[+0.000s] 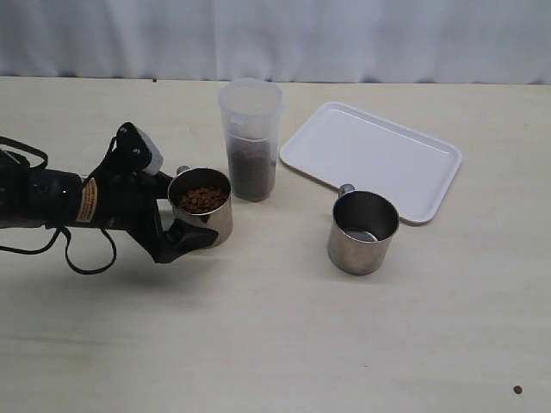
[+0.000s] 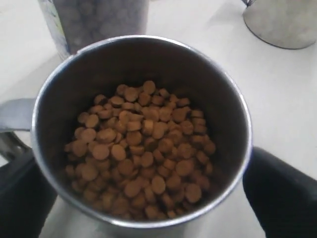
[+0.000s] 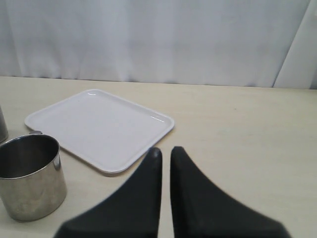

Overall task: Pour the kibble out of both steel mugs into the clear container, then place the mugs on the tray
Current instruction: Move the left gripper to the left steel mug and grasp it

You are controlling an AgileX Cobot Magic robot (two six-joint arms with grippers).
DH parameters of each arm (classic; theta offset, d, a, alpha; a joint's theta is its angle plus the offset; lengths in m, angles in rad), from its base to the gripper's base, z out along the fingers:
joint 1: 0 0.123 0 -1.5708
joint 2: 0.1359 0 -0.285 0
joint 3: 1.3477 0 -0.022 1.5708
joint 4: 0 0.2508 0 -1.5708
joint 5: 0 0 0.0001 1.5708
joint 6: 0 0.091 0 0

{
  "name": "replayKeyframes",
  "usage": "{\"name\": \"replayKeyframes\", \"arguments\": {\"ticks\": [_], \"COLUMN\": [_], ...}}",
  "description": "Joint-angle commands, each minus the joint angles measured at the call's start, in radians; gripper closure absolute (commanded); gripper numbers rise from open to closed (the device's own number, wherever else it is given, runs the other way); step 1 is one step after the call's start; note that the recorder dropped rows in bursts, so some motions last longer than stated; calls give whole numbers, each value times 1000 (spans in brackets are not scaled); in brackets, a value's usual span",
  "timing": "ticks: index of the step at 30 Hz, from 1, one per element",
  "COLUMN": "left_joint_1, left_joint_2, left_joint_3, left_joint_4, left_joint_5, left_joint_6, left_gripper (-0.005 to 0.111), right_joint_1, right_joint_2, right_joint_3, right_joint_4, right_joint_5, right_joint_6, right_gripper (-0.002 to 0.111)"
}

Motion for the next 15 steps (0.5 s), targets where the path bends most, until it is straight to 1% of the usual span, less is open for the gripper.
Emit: {"name": "replayKeyframes", "arguments": {"ticks": [1, 5, 12, 15], "left_joint_1": [1, 1, 1, 1], "left_joint_2": [52, 95, 153, 175], "left_joint_3": [-41, -64, -97, -99], "left_joint_4": [18, 18, 18, -14], "left_joint_5": [-62, -102, -128, -181], "left_joint_6": [26, 92, 121, 155], "left_gripper": [7, 7, 7, 7], "right_joint_1": [2, 2, 2, 2], "right_joint_2": [-3, -3, -3, -3], "right_joint_3": [4, 4, 4, 4], "right_joint_4": [5, 5, 5, 5], "right_joint_5": [2, 2, 2, 2], "right_joint_6": [-7, -7, -7, -7], "right_gripper": [103, 103, 103, 103]}}
